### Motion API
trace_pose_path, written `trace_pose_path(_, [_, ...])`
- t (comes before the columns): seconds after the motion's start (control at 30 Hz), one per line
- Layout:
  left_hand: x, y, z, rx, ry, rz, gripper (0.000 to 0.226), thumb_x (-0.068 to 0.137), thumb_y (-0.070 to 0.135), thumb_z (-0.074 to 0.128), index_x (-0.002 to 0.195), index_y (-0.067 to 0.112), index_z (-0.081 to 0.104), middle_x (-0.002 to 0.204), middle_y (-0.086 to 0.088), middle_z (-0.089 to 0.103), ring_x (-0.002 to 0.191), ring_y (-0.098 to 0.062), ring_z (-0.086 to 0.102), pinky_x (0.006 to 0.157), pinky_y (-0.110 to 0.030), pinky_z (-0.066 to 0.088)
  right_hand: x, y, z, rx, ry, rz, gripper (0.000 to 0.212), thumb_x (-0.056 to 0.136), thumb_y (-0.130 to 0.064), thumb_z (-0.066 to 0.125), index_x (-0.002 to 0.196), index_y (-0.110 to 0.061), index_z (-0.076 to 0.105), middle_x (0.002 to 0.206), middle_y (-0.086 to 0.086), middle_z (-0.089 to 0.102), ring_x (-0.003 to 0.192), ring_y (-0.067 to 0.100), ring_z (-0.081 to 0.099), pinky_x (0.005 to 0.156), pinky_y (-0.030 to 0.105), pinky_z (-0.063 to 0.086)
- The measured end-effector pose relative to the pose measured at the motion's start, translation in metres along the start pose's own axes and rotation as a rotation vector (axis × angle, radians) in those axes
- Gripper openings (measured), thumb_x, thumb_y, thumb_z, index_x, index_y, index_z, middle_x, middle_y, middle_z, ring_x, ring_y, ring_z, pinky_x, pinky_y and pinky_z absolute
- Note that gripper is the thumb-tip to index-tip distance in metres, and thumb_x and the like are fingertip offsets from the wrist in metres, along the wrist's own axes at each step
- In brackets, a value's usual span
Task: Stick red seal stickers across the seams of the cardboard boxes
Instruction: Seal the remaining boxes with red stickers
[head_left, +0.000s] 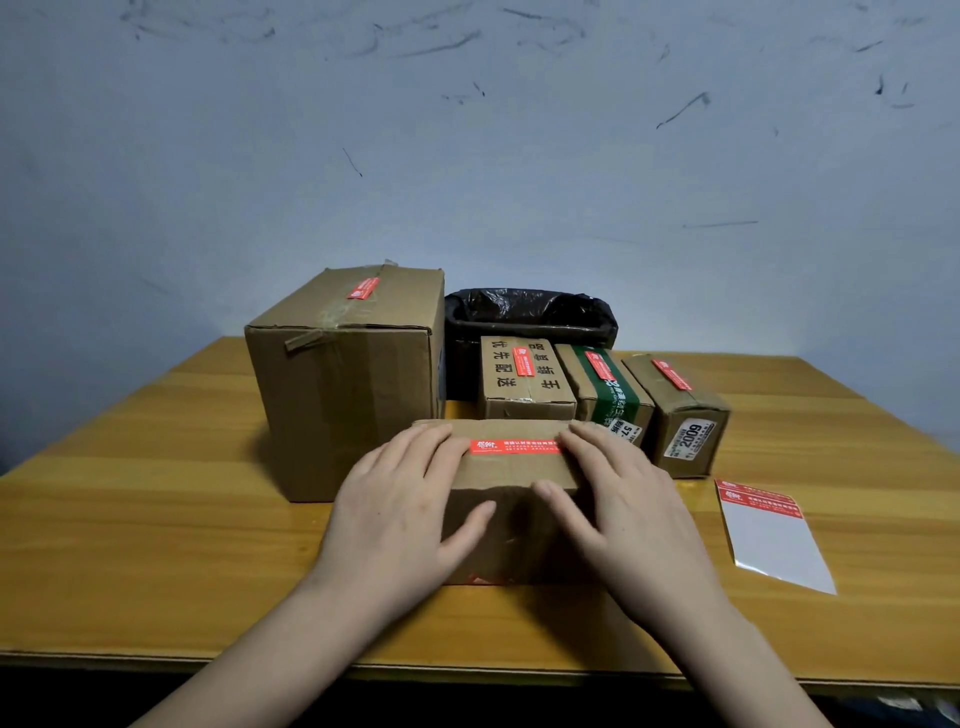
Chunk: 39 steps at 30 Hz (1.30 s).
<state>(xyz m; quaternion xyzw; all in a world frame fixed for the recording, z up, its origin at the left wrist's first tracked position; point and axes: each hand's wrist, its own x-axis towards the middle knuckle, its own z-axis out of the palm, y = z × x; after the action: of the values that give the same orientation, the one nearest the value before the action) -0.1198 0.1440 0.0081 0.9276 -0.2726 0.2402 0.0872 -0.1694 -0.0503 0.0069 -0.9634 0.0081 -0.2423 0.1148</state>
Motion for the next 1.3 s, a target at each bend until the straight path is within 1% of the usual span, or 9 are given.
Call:
trace_pose_path(0.1, [-0.003,-0.003,0.003,-0.061,0.003,-0.044,0.069,0.080,0.068,0.031,0.131,0.025,0.049,0.136,0.004,0.051,0.128,-0.017,0.048,0.092,-0.033,0.048,0.002,0.008,-0.001,0.132,0.024,0.094,0.083,0.079,-0.080,0.019,0.145,-0.032,0.034,0.151,-0.014,0.033,0.138,0.005,0.028,0.110,0.028,0.029])
trace_pose_path(0.27, [-0.003,-0.012,0.010,-0.305,-0.043,0.002,0.070,0.082,0.061,0.051,0.142,0.033,0.030,0.151,0.015,0.024,0.143,-0.004,0.009,0.111,-0.020,0.012,0.004,0.025,-0.003,0.663,-0.213,0.226,0.095,0.068,-0.073,0.061,0.147,-0.037,0.021,0.148,-0.015,0.033,0.128,0.000,0.033,0.104,0.025,0.032])
trace_pose_path(0.47, [-0.004,-0.021,0.012,-0.392,-0.006,0.031,0.055,0.085,0.046,0.062,0.134,0.034,0.040,0.146,0.017,0.033,0.140,0.001,0.013,0.112,-0.020,0.014,0.007,0.042,0.002,0.901,-0.358,0.167,0.105,0.068,-0.047,0.078,0.148,-0.042,0.010,0.140,-0.017,0.027,0.124,0.000,0.033,0.086,0.006,0.035])
trace_pose_path(0.57, [-0.004,-0.022,0.011,-0.417,-0.008,0.032,0.049,0.084,0.047,0.063,0.127,0.037,0.041,0.142,0.019,0.035,0.136,0.005,0.015,0.109,-0.015,0.014,0.005,0.046,0.005,0.870,-0.332,0.118,0.103,0.063,-0.051,0.083,0.142,-0.050,0.016,0.138,-0.023,0.031,0.125,0.000,0.036,0.085,0.002,0.037])
trace_pose_path(0.77, [-0.009,-0.027,0.010,-0.520,0.030,0.016,0.044,0.075,0.064,0.046,0.115,0.045,0.039,0.135,0.026,0.041,0.134,0.006,0.027,0.107,-0.015,0.023,0.004,0.049,0.006,0.843,-0.210,0.092,0.103,0.043,-0.075,0.075,0.133,-0.058,0.029,0.129,-0.039,0.034,0.118,-0.022,0.036,0.087,0.008,0.038])
trace_pose_path(0.97, [-0.011,-0.025,0.000,-0.611,0.102,0.058,0.052,0.079,0.057,0.051,0.127,0.047,0.035,0.138,0.030,0.036,0.133,0.008,0.030,0.108,-0.023,0.031,0.004,0.049,0.007,0.937,-0.129,0.123,0.088,0.052,-0.072,0.072,0.132,-0.056,0.038,0.139,-0.017,0.045,0.124,0.001,0.047,0.101,0.030,0.044])
trace_pose_path(1.13, [-0.010,-0.027,-0.007,-0.581,0.123,0.249,0.095,0.074,0.050,0.067,0.148,0.031,0.010,0.158,0.010,0.014,0.145,-0.007,0.017,0.115,-0.016,0.018,0.012,0.042,0.001,1.141,-0.054,0.202,0.065,0.062,-0.061,0.066,0.121,-0.038,0.054,0.117,-0.011,0.065,0.104,0.002,0.064,0.084,0.022,0.053])
trace_pose_path(1.2, [-0.009,-0.030,-0.010,-0.529,0.098,0.303,0.116,0.067,0.056,0.074,0.151,0.030,-0.002,0.160,0.005,0.001,0.147,-0.010,0.008,0.115,-0.014,0.013,0.016,0.039,-0.004,1.186,-0.043,0.252,0.048,0.071,-0.054,0.063,0.112,-0.030,0.059,0.109,-0.005,0.068,0.092,0.003,0.068,0.071,0.018,0.053])
trace_pose_path(1.3, [-0.008,-0.035,-0.013,-0.421,0.066,0.339,0.128,0.059,0.070,0.073,0.149,0.036,-0.010,0.160,0.006,-0.009,0.147,-0.008,0.002,0.112,-0.018,0.015,0.023,0.036,-0.012,1.161,-0.048,0.334,0.044,0.072,-0.056,0.060,0.105,-0.027,0.063,0.106,0.000,0.070,0.090,0.012,0.069,0.069,0.026,0.053])
